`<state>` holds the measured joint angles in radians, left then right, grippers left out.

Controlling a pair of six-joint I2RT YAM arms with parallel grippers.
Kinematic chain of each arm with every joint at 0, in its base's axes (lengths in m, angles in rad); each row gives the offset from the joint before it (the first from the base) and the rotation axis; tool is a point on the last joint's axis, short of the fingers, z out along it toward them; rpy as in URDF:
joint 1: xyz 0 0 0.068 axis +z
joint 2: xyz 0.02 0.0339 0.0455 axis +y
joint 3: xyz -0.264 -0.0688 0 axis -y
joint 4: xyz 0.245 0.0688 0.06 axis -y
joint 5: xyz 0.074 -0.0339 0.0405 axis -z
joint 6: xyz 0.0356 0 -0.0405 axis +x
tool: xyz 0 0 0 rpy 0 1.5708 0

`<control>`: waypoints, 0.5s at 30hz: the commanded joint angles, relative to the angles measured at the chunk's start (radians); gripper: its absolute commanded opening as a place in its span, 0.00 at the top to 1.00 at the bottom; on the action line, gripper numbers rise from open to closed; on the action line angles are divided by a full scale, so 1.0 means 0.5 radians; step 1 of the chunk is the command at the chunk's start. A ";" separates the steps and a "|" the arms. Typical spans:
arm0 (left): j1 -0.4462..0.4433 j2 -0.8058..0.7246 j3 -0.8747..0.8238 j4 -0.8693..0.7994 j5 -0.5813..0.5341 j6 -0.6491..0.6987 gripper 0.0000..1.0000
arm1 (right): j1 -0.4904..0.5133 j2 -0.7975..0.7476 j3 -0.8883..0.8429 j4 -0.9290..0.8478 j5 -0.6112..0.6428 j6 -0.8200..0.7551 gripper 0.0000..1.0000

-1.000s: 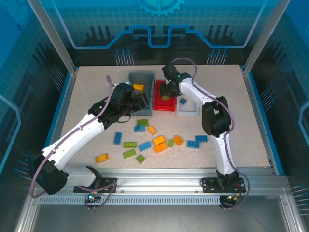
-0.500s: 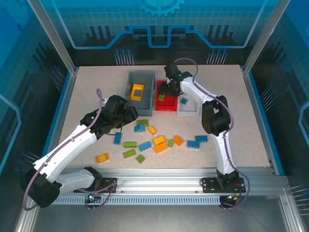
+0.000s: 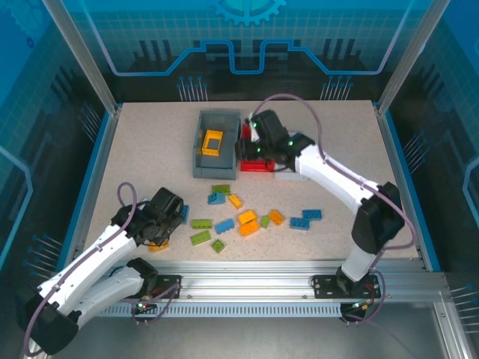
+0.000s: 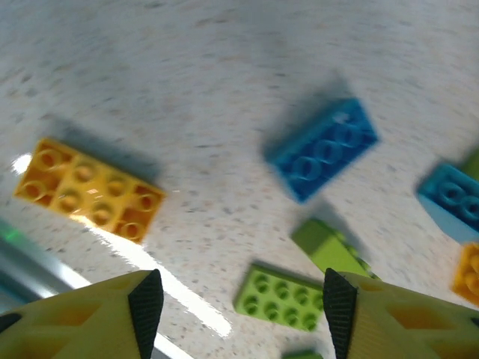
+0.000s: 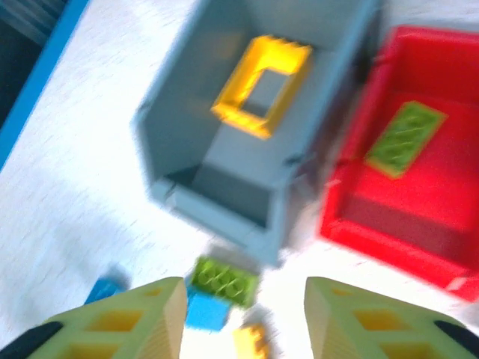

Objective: Sort the legos into containers by color

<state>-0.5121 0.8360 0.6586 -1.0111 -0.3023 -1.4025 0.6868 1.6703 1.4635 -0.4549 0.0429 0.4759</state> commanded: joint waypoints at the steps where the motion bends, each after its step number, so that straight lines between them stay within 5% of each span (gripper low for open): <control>1: 0.045 -0.014 -0.109 -0.066 -0.023 -0.465 0.36 | 0.205 -0.128 -0.267 0.270 -0.195 -0.249 0.48; 9: 0.266 0.047 -0.337 0.123 0.043 -0.885 0.32 | 0.492 -0.354 -0.787 0.638 -0.732 -0.368 0.38; 15: 0.501 0.143 -0.503 0.492 0.184 -0.975 0.30 | 0.630 -0.352 -0.813 0.667 -0.794 -0.370 0.35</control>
<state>-0.3038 0.8806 0.4377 -0.8673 -0.2592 -1.8267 0.9779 1.5188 1.0512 -0.1841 -0.2985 0.3119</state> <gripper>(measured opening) 0.699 0.644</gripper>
